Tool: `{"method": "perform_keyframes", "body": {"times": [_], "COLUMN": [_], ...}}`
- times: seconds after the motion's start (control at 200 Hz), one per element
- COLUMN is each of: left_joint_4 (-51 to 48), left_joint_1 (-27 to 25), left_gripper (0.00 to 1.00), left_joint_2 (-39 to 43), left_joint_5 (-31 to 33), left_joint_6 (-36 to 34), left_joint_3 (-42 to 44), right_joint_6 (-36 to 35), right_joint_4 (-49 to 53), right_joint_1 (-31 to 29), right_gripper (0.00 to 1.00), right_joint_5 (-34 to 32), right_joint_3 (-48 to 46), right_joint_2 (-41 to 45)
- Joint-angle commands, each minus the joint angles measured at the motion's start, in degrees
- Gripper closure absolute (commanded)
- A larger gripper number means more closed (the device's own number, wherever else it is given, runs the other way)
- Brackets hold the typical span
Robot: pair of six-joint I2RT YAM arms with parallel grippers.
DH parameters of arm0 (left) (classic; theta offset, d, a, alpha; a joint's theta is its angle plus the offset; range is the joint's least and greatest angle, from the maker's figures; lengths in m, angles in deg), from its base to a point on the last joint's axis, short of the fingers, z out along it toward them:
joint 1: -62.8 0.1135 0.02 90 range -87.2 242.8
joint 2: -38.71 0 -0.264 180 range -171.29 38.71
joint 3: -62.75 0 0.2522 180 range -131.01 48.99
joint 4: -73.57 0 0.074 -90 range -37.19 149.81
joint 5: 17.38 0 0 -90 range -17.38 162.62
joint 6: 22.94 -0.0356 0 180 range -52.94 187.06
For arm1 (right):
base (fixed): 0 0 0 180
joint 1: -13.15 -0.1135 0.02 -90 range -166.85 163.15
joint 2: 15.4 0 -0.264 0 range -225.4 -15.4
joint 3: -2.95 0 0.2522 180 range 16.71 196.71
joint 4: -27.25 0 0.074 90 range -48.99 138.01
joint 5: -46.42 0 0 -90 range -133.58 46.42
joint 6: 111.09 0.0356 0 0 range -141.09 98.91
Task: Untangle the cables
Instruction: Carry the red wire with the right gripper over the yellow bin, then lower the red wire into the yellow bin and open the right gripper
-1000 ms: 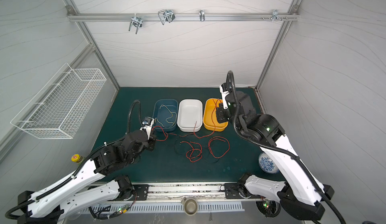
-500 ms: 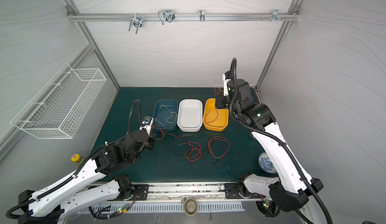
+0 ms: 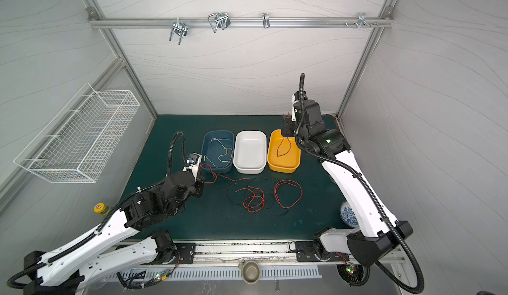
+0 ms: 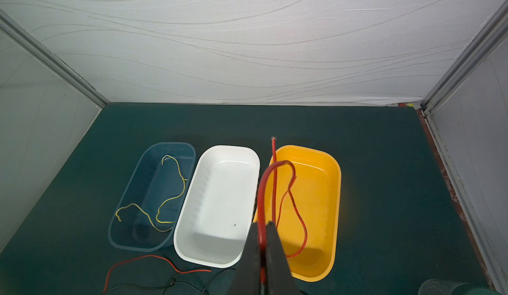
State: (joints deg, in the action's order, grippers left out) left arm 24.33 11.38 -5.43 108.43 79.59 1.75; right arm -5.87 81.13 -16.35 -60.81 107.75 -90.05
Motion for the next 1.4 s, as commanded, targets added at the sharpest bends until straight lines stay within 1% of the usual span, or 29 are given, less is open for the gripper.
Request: {"method": "perform_keyframes", "body": {"times": [0.0, 0.055, 0.12, 0.305, 0.455, 0.725, 1.005, 1.14, 1.266, 1.396], "left_joint_4": [2.7, 2.7, 2.9, 2.7, 2.7, 2.7, 2.9, 3.0, 3.0, 3.1], "left_joint_1": [0.1, 0.1, 0.1, 0.1, 0.1, 0.1, 0.1, 0.1, 0.1, 0.1], "left_gripper": [1.0, 1.0, 1.0, 1.0, 1.0, 1.0, 1.0, 1.0, 1.0, 1.0], "left_joint_2": [0.5, 0.4, 0.3, 0.8, 1.3, 1.6, 1.7, 1.7, 1.9, 2.1], "left_joint_5": [1.0, 0.9, 0.9, 0.9, 1.1, 1.0, 1.3, 1.4, 1.4, 1.4], "left_joint_6": [-0.1, -0.1, -0.2, -0.1, 0.0, -0.1, -0.3, -0.3, -0.3, -0.4], "left_joint_3": [-0.5, -0.6, -0.7, -0.6, -0.4, -0.3, -0.3, -0.3, -0.3, -0.2], "right_joint_6": [0.8, 0.8, 1.2, 3.2, 5.0, 5.8, 7.4, 7.8, 8.4, 8.5], "right_joint_4": [-4.7, -5.8, -6.8, -8.4, -10.0, -11.2, -10.4, -10.0, -9.4, -9.3], "right_joint_1": [0.4, 0.5, 0.8, 1.0, 2.1, 4.9, 7.5, 7.4, 7.5, 7.5], "right_gripper": [1.0, 1.0, 1.0, 1.0, 1.0, 1.0, 1.0, 1.0, 1.0, 0.87], "right_joint_5": [-4.8, -6.8, -7.1, -5.6, -1.7, 5.4, 12.2, 13.8, 14.5, 14.7], "right_joint_3": [-2.7, -4.5, -6.5, -11.6, -15.3, -17.3, -16.4, -15.9, -15.9, -16.5], "right_joint_2": [1.7, 1.7, 1.1, -1.9, -5.2, -14.2, -22.9, -25.1, -25.3, -24.0]}}
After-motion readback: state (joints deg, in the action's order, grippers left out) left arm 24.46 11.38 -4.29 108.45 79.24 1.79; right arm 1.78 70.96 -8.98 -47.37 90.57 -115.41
